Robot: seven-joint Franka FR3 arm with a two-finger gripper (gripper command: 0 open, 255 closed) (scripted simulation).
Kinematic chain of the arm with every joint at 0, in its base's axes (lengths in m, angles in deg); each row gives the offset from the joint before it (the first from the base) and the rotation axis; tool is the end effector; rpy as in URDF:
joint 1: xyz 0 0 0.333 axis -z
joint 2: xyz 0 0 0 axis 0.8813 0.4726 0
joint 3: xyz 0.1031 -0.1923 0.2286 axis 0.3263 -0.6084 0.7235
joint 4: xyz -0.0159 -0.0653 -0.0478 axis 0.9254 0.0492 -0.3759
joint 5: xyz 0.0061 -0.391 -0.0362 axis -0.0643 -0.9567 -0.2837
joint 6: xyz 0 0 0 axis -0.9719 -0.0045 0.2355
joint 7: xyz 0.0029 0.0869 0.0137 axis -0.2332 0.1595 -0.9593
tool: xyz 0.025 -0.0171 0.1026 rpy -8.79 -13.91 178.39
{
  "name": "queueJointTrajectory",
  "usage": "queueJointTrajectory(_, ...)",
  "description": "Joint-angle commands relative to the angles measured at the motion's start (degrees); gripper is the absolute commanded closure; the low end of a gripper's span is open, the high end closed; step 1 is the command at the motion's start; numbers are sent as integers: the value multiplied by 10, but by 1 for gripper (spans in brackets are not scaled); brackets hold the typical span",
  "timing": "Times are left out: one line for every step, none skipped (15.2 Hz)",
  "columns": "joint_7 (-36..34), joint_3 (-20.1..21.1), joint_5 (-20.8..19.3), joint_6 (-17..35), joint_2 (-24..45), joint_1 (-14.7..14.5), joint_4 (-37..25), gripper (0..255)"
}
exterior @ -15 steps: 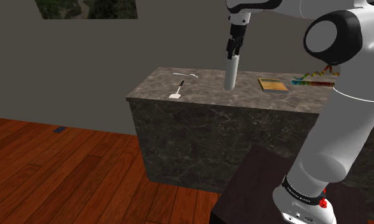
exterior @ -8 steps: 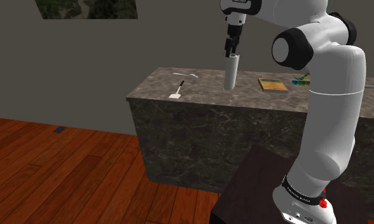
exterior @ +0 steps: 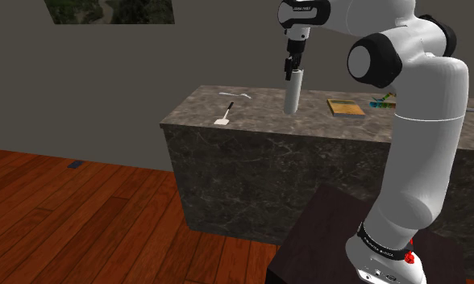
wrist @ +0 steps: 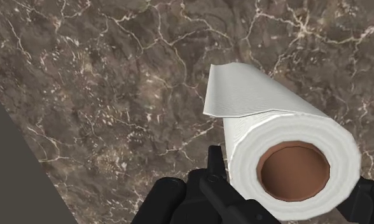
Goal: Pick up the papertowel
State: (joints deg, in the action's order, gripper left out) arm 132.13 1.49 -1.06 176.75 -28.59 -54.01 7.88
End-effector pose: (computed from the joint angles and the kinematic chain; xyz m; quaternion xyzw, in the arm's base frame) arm 0.5260 -0.3525 0.6021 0.9980 0.0486 0.0297 0.0260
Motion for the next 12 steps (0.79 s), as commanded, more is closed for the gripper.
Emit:
queueJointTrajectory(0, 0, -1, 2, -1, -1, 3, 255)
queueJointTrajectory(0, 0, -1, 2, -1, -1, 4, 255)
queueJointTrajectory(0, 0, -1, 2, -1, -1, 3, 255)
queueJointTrajectory(0, 0, -1, 2, -1, -1, 3, 255)
queueJointTrajectory(0, 0, -1, 3, -2, -1, 4, 255)
queueJointTrajectory(0, 0, -1, 3, -1, -1, 4, 255)
queueJointTrajectory(0, 0, -1, 3, -1, 0, 3, 255)
queueJointTrajectory(0, 0, -1, 3, 0, 0, 3, 255)
queueJointTrajectory(1, 0, 0, 2, 0, 0, 2, 255)
queueJointTrajectory(1, -1, 1, -7, 3, 2, -10, 255)
queueJointTrajectory(2, -1, 3, -17, 6, 4, -22, 255)
queueJointTrajectory(2, -1, 5, -26, 9, 6, -34, 255)
